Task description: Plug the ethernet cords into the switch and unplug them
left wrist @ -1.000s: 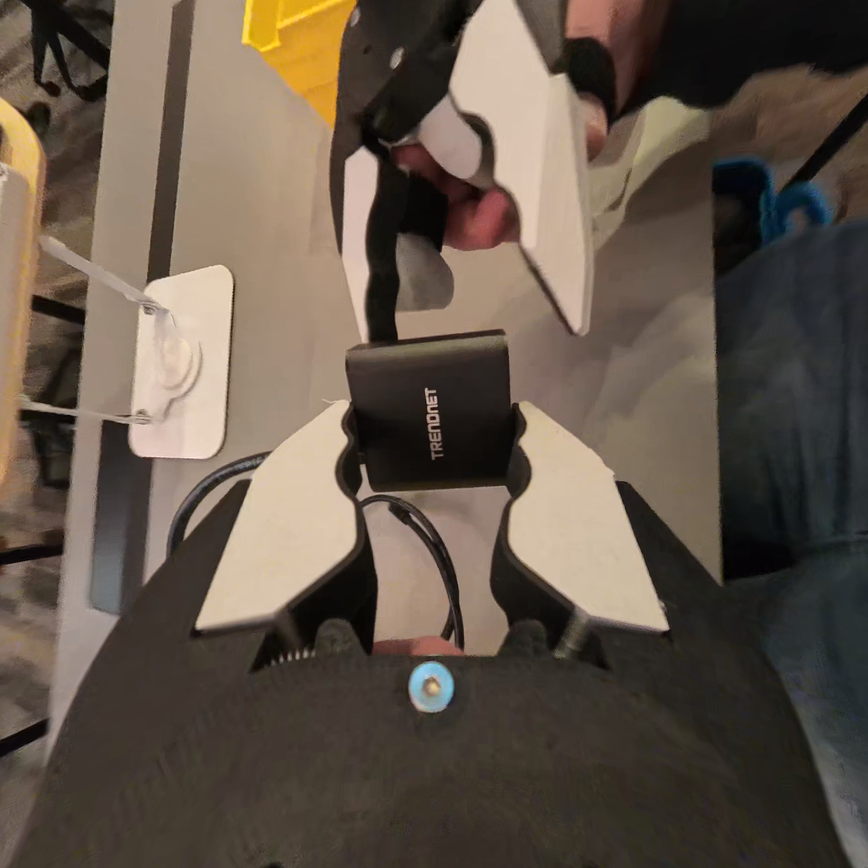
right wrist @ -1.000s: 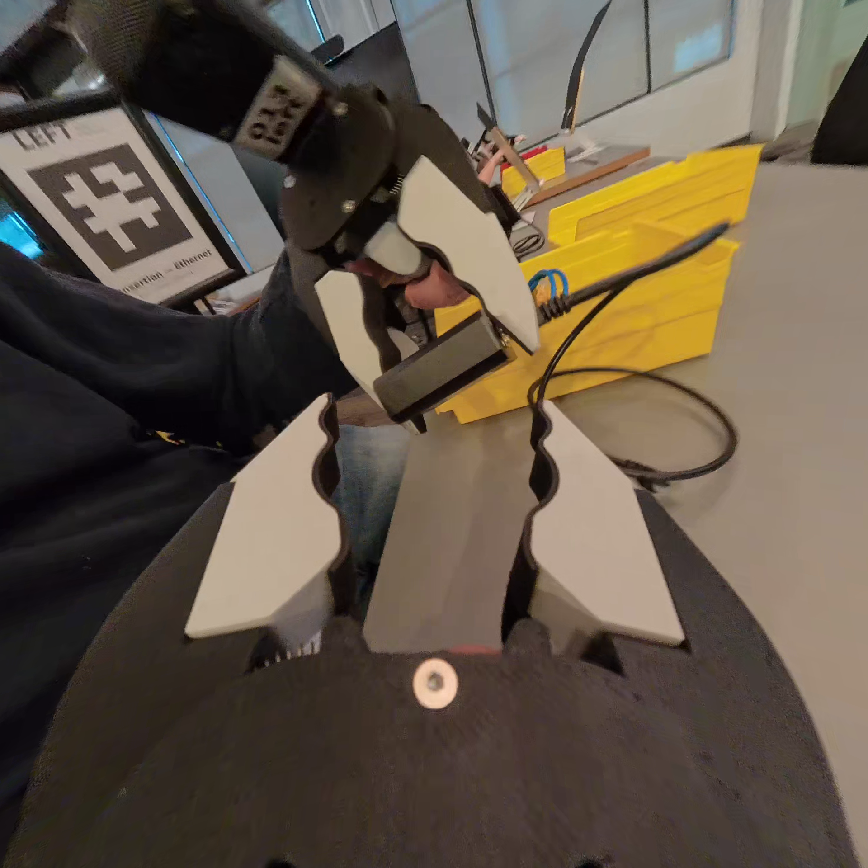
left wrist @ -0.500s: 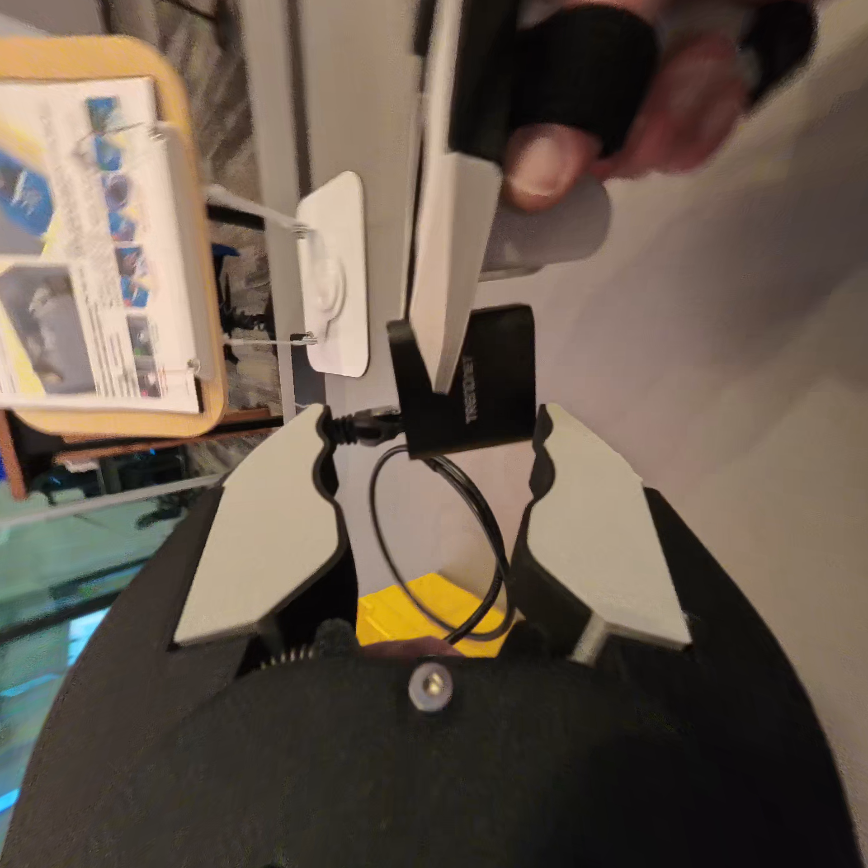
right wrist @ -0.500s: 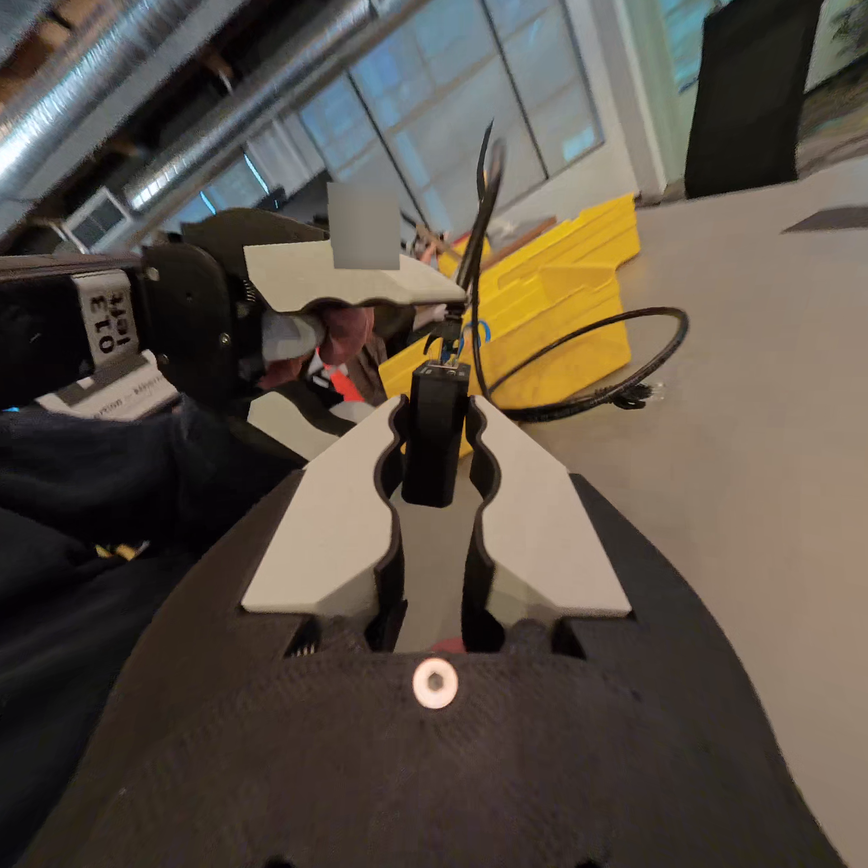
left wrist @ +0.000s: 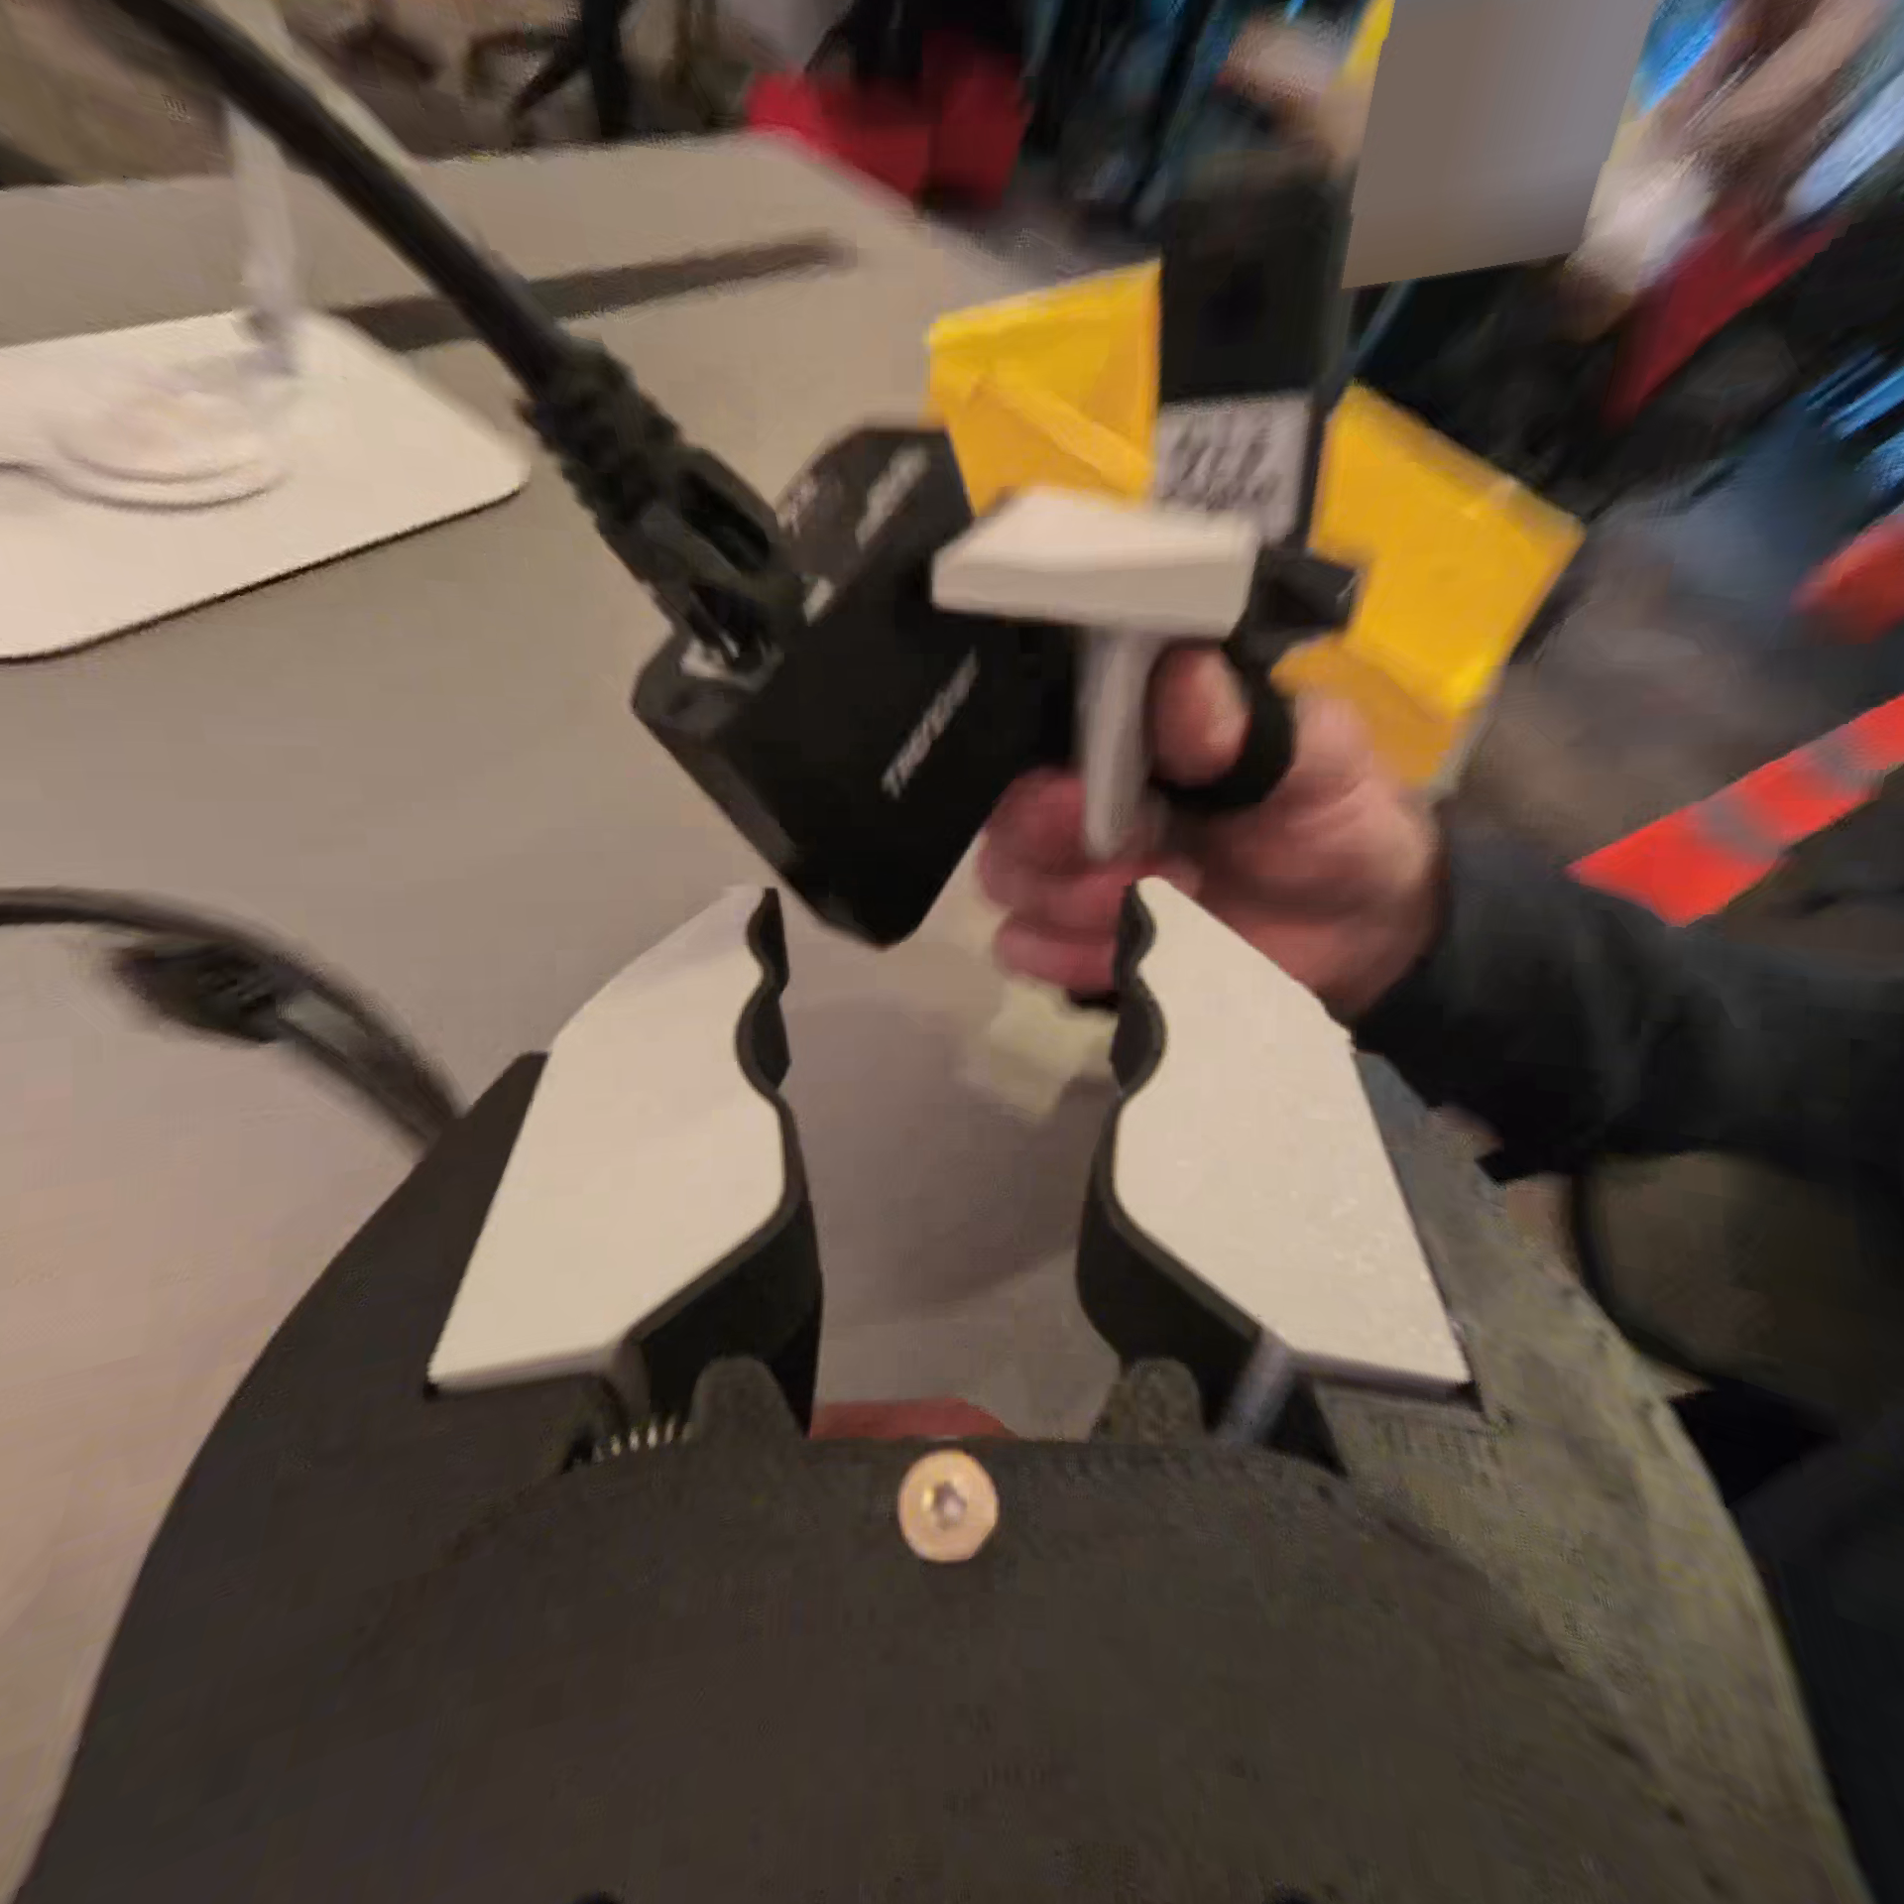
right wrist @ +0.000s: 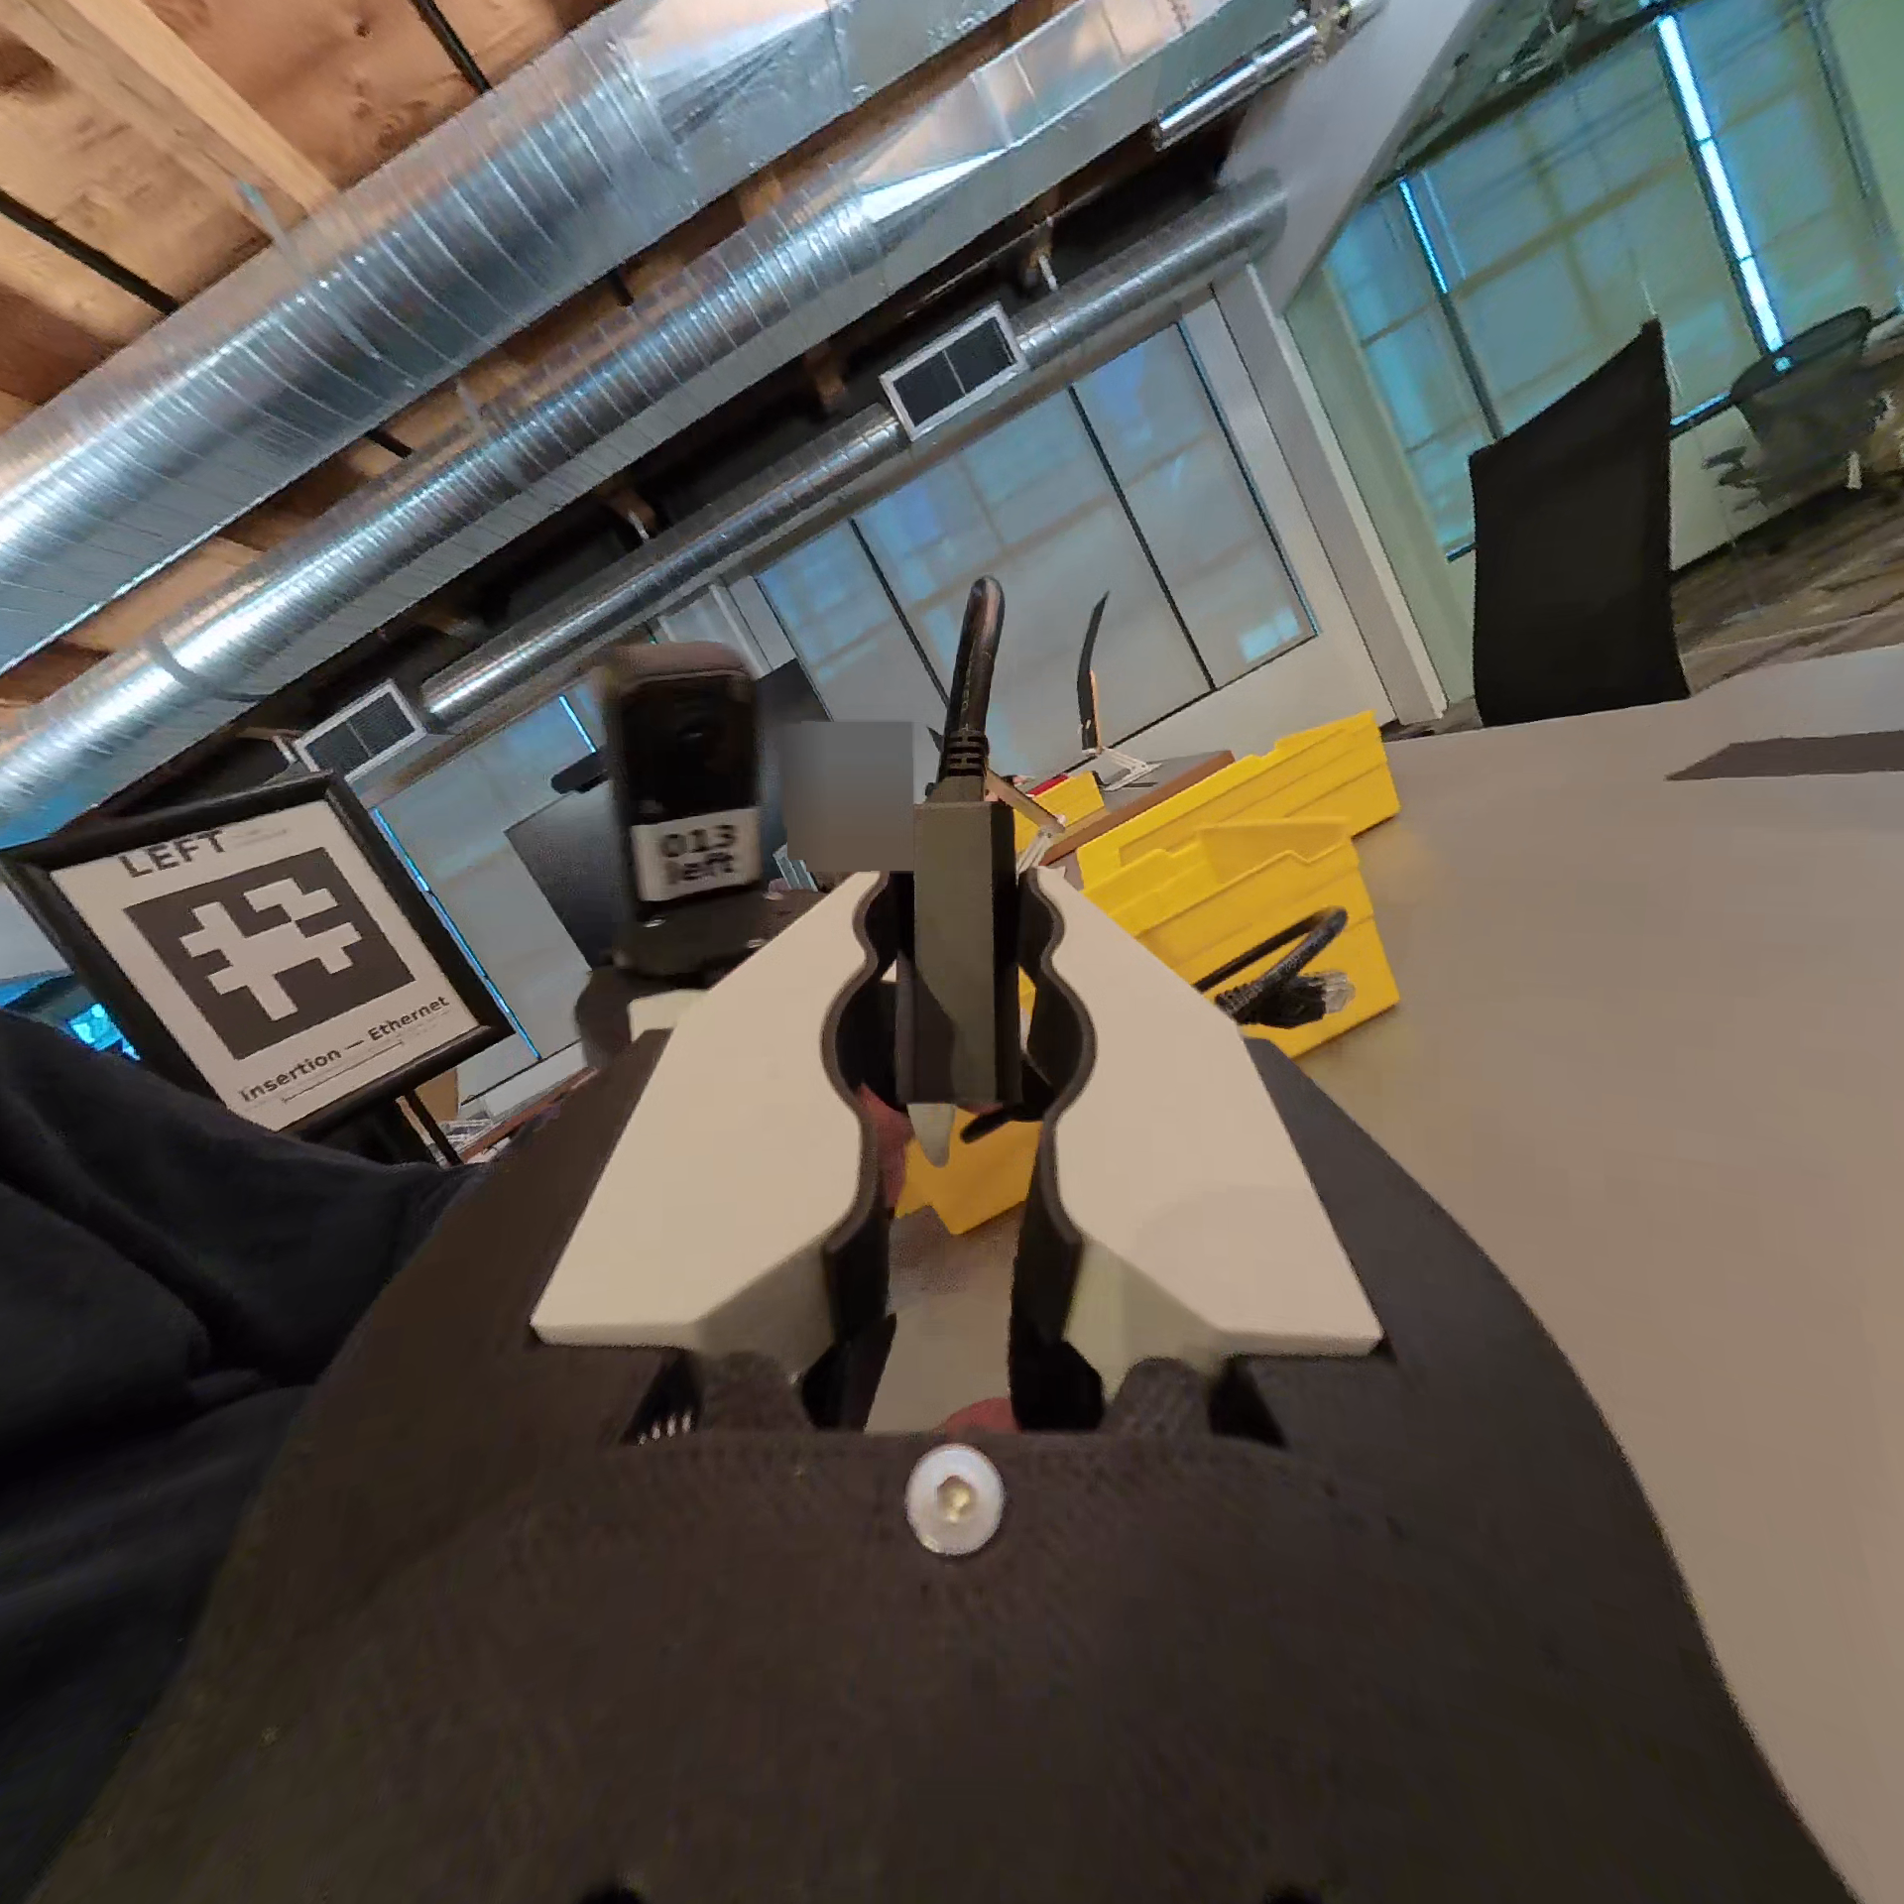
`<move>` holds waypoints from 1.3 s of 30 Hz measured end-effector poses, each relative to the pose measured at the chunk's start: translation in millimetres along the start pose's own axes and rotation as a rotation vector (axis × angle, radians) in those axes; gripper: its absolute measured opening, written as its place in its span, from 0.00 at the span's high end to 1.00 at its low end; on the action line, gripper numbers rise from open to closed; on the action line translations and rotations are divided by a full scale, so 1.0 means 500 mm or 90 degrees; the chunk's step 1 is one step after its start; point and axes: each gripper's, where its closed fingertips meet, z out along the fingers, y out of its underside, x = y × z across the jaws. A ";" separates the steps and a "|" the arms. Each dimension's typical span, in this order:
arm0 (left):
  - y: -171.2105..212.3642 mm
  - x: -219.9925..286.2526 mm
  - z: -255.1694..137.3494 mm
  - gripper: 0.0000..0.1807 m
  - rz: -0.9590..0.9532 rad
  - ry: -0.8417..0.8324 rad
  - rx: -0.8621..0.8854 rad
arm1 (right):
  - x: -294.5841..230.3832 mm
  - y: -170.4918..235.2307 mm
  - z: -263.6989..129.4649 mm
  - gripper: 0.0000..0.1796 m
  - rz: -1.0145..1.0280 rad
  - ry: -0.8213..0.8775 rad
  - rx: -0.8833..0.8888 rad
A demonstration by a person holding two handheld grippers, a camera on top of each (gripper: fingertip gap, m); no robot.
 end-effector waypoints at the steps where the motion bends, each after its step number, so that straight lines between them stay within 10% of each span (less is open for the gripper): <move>1: -0.013 0.007 0.001 0.67 -0.043 0.045 0.041 | -0.006 -0.001 0.001 0.88 -0.001 -0.007 0.006; 4: -0.015 0.004 0.002 0.84 -0.075 0.117 0.085 | -0.019 -0.001 -0.003 0.88 -0.001 -0.028 0.000; 18: -0.044 -0.014 -0.041 0.98 -0.058 0.127 0.063 | 0.002 0.026 -0.041 0.88 0.028 0.003 -0.020; 32: -0.044 -0.053 -0.040 0.65 -0.103 0.081 0.149 | 0.010 0.067 -0.043 0.88 0.094 -0.002 0.003; 39: -0.031 -0.033 -0.022 0.84 -0.145 0.126 0.163 | 0.002 0.084 -0.033 0.88 0.101 -0.013 -0.013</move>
